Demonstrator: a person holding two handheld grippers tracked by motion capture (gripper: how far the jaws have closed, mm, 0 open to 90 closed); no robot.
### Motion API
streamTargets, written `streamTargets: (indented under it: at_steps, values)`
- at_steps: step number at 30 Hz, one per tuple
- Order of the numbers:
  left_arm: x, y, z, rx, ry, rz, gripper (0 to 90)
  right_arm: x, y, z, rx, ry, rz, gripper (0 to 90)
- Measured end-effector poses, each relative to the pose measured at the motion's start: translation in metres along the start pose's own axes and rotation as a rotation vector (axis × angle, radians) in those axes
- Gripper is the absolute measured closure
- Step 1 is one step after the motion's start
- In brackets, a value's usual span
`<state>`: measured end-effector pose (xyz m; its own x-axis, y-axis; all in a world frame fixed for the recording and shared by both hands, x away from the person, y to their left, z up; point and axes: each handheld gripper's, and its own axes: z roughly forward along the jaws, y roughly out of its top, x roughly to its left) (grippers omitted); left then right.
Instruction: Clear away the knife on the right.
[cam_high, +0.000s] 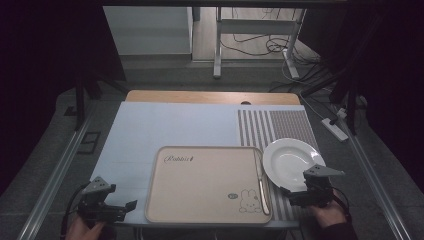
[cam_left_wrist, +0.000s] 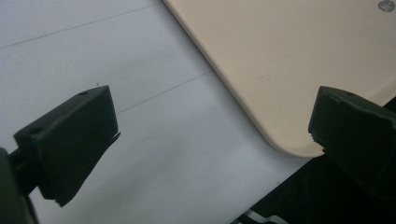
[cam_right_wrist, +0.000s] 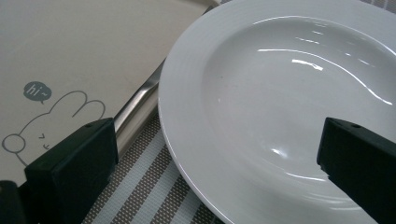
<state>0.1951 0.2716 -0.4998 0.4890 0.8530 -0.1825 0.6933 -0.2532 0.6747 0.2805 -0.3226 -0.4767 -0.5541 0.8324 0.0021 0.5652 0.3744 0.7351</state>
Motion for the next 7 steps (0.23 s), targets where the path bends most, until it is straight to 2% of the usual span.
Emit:
streamTargets:
  at_steps: [7]
  values:
    - [-0.0003,0.0007,0.0002,0.000,0.000,0.005,1.0,-0.0016,-0.0035,-0.0050,-0.008,-0.022,0.019,0.0]
